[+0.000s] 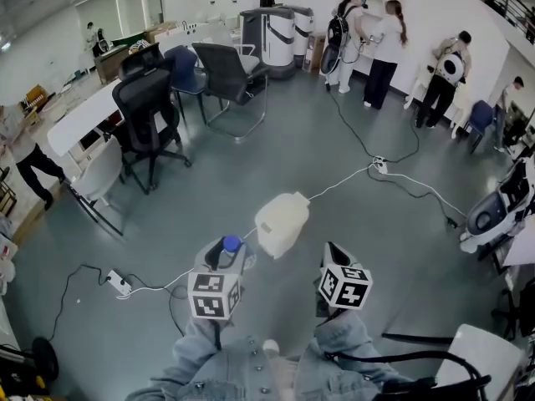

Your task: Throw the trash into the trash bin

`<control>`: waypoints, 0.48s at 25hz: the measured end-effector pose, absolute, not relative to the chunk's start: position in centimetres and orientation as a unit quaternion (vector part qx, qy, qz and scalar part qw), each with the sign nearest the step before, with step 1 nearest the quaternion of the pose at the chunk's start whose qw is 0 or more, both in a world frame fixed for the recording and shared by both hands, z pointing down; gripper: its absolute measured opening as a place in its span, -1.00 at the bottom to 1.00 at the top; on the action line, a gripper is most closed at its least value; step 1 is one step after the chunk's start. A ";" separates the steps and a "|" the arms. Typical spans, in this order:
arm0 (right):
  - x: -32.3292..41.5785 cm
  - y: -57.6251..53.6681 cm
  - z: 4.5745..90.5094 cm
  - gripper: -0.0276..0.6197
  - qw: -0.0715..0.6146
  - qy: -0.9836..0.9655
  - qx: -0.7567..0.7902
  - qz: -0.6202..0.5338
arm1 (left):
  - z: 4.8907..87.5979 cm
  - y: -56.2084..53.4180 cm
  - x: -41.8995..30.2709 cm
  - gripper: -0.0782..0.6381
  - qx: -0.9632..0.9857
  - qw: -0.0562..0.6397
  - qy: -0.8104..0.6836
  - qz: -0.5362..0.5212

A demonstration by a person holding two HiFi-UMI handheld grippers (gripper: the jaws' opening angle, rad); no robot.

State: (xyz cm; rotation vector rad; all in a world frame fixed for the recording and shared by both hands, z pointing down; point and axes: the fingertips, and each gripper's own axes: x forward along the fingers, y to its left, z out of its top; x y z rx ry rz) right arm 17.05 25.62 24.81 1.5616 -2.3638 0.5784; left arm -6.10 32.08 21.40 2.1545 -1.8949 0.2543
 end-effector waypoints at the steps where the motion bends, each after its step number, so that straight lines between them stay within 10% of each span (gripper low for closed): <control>1: 17.2 24.9 24.8 -0.91 0.124 -0.812 0.535 0.198 | 21.3 31.4 -6.0 -0.24 0.741 0.128 -0.654 0.087; 12: 18.8 20.0 27.8 -0.91 0.129 -0.803 0.535 0.230 | 22.9 26.6 -4.9 -0.24 0.741 0.129 -0.652 0.101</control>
